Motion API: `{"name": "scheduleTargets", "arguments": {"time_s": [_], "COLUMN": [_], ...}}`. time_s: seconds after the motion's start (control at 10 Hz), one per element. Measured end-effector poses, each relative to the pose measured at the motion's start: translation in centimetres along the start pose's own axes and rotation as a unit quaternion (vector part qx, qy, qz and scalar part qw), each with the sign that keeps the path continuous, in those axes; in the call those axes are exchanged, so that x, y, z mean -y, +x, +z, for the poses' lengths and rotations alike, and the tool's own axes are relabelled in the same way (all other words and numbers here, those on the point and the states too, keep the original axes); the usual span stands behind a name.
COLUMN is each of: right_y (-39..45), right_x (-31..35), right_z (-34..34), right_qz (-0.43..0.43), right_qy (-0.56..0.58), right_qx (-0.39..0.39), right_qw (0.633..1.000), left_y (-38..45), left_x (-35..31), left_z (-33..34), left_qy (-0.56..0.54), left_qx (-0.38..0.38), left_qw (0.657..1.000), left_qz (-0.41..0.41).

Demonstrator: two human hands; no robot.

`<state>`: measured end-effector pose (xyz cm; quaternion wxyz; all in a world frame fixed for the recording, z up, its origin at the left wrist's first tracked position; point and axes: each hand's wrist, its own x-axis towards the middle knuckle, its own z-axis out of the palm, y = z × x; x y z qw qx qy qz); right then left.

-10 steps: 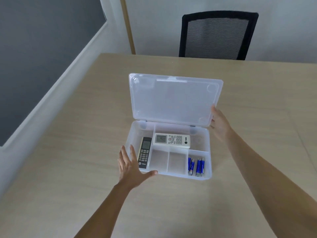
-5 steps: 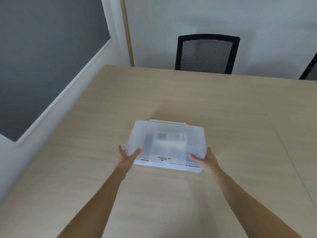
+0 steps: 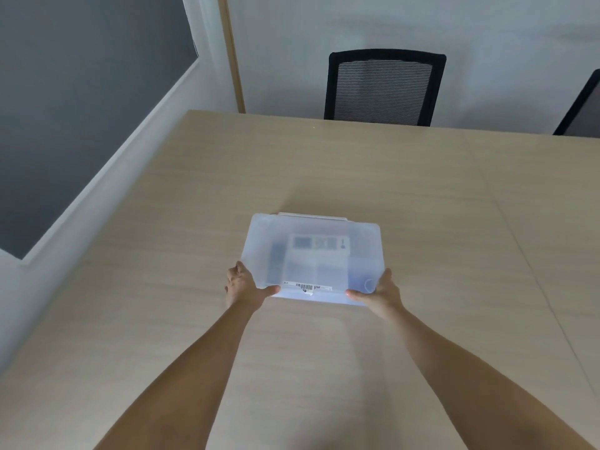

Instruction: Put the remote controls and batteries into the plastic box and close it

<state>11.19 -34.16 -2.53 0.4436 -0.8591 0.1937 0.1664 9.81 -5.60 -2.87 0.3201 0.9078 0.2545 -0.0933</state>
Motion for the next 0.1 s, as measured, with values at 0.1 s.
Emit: {"name": "scheduleTargets", "arguments": {"time_s": [0.1], "right_y": [-0.57], "right_x": [1.23], "right_z": [-0.40], "right_qz": [-0.048], "right_qy": [-0.105], "right_qx": [-0.005], "right_qw": [0.993], "left_y": [-1.82], "left_x": [0.52], "left_z": [-0.01], "left_qy": [0.036], "left_qx": [-0.061], "left_qw": [0.997], "left_qz": [0.002]}}
